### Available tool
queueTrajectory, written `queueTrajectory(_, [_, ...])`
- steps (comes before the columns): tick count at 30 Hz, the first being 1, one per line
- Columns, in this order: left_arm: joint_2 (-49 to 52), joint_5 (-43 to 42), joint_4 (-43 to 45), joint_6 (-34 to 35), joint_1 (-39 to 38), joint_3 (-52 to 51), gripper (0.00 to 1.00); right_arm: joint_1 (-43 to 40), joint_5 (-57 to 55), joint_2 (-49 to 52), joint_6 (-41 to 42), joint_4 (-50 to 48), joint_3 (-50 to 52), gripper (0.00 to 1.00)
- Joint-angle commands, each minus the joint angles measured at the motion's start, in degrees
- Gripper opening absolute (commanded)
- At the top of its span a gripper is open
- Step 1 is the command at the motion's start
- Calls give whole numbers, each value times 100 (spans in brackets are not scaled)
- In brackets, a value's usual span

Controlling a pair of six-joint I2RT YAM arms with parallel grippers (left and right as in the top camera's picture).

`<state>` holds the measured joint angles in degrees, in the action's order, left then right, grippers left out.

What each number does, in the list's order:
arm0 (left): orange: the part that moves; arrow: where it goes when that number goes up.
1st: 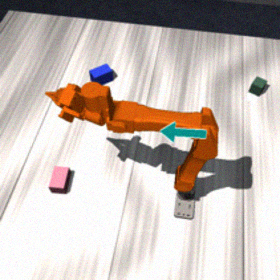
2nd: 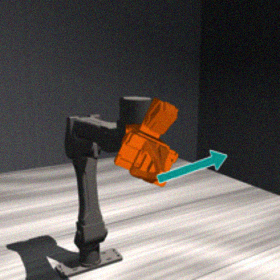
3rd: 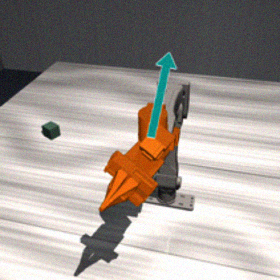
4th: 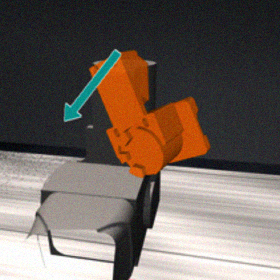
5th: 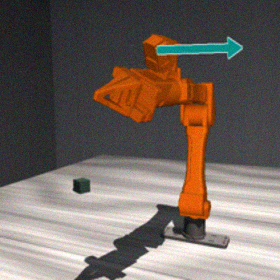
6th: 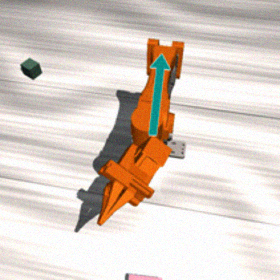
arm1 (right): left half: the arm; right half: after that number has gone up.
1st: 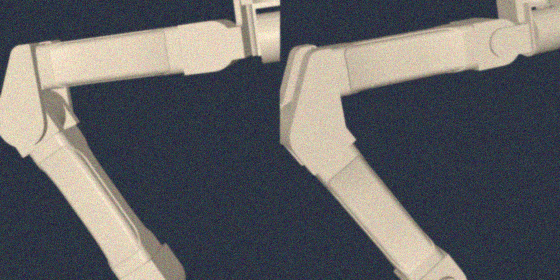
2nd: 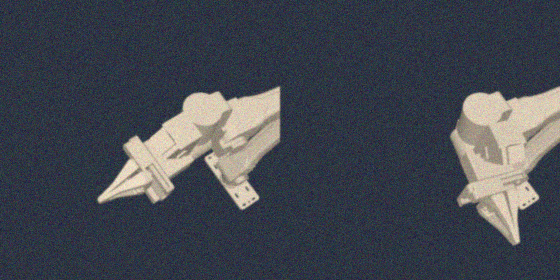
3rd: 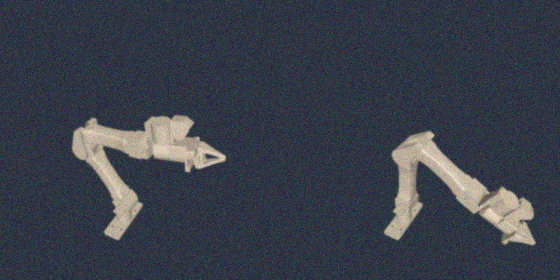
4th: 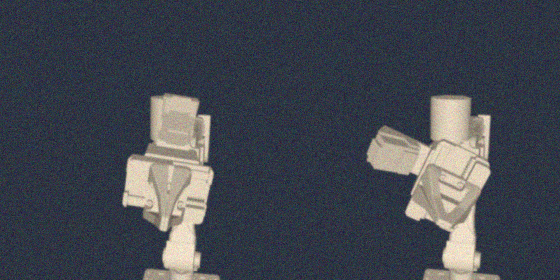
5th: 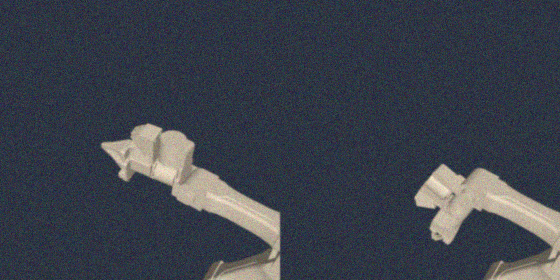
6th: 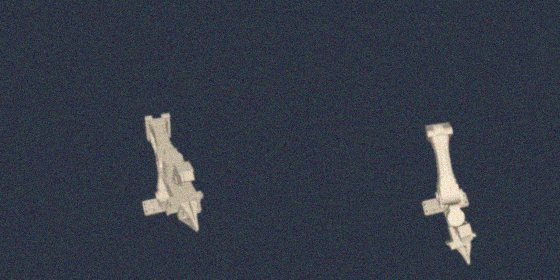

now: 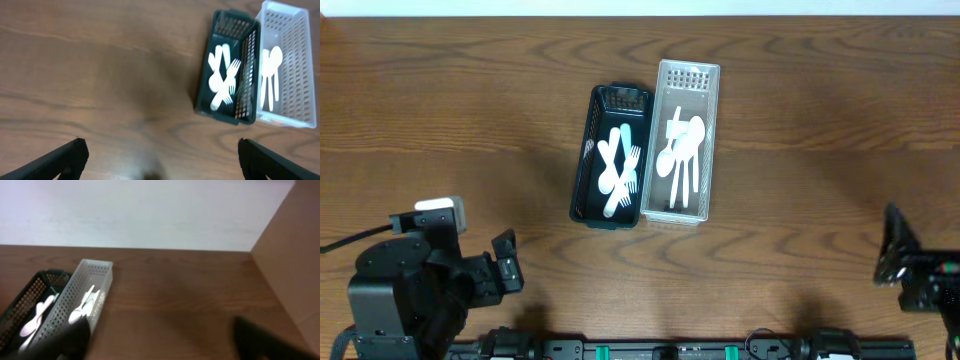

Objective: Pack container

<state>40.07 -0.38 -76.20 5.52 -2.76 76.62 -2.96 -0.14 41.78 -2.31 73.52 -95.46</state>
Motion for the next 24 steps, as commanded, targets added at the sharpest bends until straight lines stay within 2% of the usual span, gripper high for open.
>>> queueTrajectory(1, [13, 109, -28, -59, 24, 33, 98, 35, -177, -184, -11, 2, 42, 99])
queueTrajectory(7, [26, 109, -28, -61, 24, 33, 98, 35, -179, -251, -13, 153, 44, 99])
queueTrajectory(24, [26, 109, -31, -59, 24, 33, 98, 35, -177, -251, -13, 1598, 44, 99])
